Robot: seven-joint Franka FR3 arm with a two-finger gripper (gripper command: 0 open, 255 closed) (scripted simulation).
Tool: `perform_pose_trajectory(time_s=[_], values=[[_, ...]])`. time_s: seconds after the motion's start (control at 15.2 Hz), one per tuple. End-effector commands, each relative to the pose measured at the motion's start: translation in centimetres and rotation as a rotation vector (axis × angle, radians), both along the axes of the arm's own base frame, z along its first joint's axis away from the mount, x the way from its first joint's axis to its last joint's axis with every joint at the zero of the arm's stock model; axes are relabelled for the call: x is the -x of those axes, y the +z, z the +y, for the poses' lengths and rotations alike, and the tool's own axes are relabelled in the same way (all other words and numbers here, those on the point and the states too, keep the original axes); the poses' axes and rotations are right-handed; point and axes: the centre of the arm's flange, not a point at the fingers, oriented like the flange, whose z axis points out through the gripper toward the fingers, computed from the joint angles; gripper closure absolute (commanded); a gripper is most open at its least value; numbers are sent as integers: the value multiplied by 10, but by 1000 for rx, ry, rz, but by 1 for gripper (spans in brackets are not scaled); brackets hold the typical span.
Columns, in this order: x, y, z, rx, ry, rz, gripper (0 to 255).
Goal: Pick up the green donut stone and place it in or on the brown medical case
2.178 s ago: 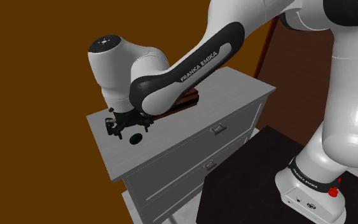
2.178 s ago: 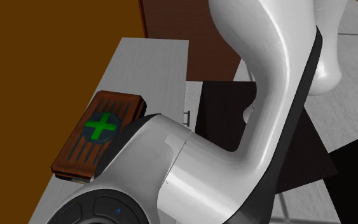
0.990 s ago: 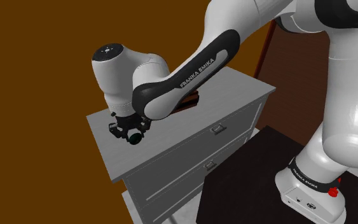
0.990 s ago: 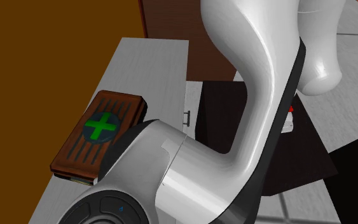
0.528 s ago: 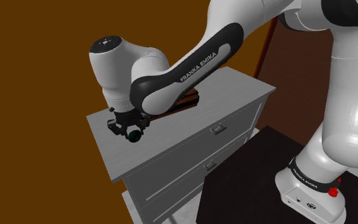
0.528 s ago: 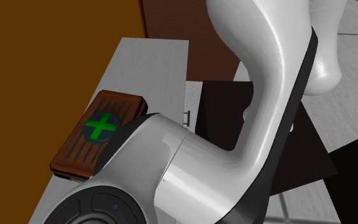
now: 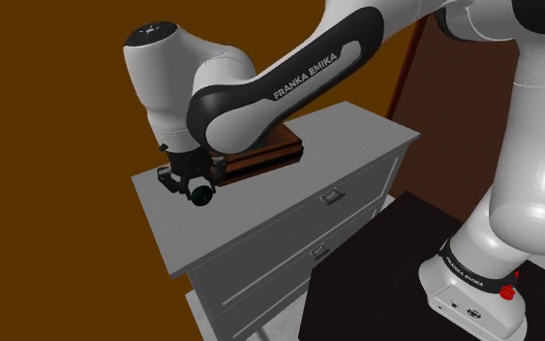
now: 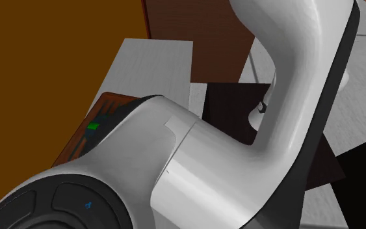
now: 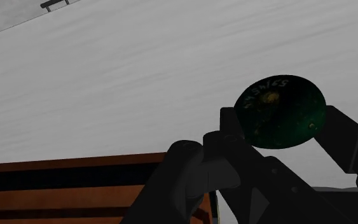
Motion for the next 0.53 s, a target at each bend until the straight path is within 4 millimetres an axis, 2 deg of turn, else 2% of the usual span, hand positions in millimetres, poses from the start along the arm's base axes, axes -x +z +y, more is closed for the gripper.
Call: perform_pose_trajectory(time_s=[0.0, 0.46], values=[[0, 11, -1, 0, 0, 0, 255], [0, 48, -1, 0, 0, 0, 255]])
